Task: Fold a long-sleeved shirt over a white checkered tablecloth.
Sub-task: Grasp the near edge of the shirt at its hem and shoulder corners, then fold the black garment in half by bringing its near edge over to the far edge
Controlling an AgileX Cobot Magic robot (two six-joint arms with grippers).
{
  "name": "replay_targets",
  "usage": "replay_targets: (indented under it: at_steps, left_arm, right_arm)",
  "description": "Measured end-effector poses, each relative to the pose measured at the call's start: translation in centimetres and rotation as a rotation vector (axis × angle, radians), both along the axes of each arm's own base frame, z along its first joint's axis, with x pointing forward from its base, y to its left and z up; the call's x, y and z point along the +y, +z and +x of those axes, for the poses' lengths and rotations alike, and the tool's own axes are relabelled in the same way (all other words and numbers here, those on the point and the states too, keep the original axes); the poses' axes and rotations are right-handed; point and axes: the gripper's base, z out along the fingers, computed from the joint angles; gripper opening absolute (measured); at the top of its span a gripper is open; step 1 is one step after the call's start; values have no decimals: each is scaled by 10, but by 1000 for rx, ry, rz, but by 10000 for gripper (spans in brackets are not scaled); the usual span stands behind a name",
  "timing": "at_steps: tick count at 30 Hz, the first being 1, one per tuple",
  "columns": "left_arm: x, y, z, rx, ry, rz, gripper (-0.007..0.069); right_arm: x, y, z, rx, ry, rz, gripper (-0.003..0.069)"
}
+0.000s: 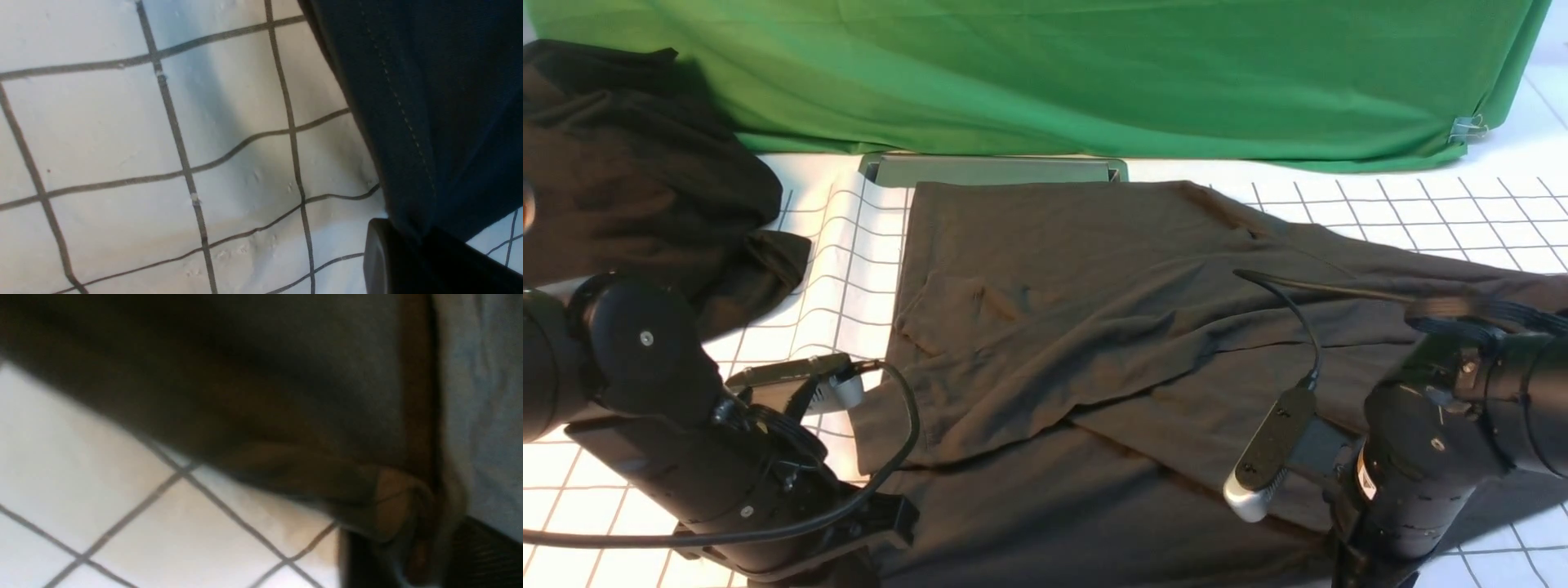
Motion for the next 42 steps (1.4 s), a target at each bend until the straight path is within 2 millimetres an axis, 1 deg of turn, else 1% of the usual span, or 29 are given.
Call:
replay_targets:
  at_steps: [1, 3, 4, 7, 8, 9, 12, 15, 17, 18, 19, 22, 26, 29, 31, 32, 33, 35, 36, 38, 40, 41, 42]
  left_arm:
    - [0, 0, 0, 0, 0, 0, 17]
    - [0, 0, 0, 0, 0, 0, 17]
    - [0, 2, 0, -4, -4, 2, 17]
    - [0, 13, 2, -24, -28, 6, 17]
    - [0, 15, 2, -29, -29, 6, 17]
    - [0, 24, 2, -37, -46, 6, 17]
    - [1, 38, -2, -45, -68, 3, 17]
    - [3, 44, -9, -41, -75, -5, 17]
    - [4, 45, -16, -22, -76, -16, 17]
    - [4, 44, -18, -18, -76, -17, 17]
    - [6, 42, -23, 7, -80, -16, 17]
    - [8, 41, -35, 48, -87, -25, 17]
    - [6, 50, -35, 13, -86, -55, 17]
    - [3, 64, -26, -64, -84, -78, 17]
    - [1, 77, -16, -156, -81, -98, 17]
    - [0, 78, -15, -172, -77, -101, 17]
    - [-1, 86, -7, -242, -61, -118, 17]
    - [-1, 96, 5, -333, -19, -138, 17]
    - [-1, 97, 6, -340, -17, -140, 17]
    - [6, 98, 25, -373, 51, -142, 17]
    - [11, 96, 37, -367, 97, -153, 17]
    - [12, 93, 46, -353, 121, -162, 17]
    - [13, 91, 49, -345, 128, -165, 17]
  right_arm:
    - [0, 3, 1, 12, -7, -11, 124]
    - [1, 5, 2, 20, -12, -16, 76]
    - [2, 8, 2, 38, -22, -23, 36]
    - [2, 15, 0, 74, -46, -19, 29]
    - [2, 15, -1, 81, -49, -18, 29]
    - [2, 20, -5, 96, -59, -7, 29]
    - [2, 33, -16, 139, -106, 44, 29]
    - [0, 43, -31, 179, -147, 111, 29]
    - [-6, 47, -45, 206, -165, 133, 29]
    - [-6, 47, -46, 209, -166, 133, 29]
    - [-11, 47, -56, 226, -172, 134, 29]
    - [-21, 48, -72, 235, -175, 138, 29]
    - [-26, 58, -77, 175, -166, 167, 29]
    - [-27, 64, -73, 107, -151, 178, 29]
    - [-25, 70, -65, 39, -150, 192, 29]
    - [-25, 70, -64, 31, -152, 195, 29]
    - [-22, 74, -56, -23, -156, 224, 29]
    - [-19, 78, -46, -76, -181, 261, 27]
    - [-19, 78, -45, -81, -184, 264, 27]
    - [-20, 77, -27, -136, -233, 301, 26]
    - [-20, 77, -17, -154, -252, 310, 26]
    - [-23, 78, -7, -167, -279, 315, 26]
    - [-22, 77, -7, -164, -279, 313, 26]
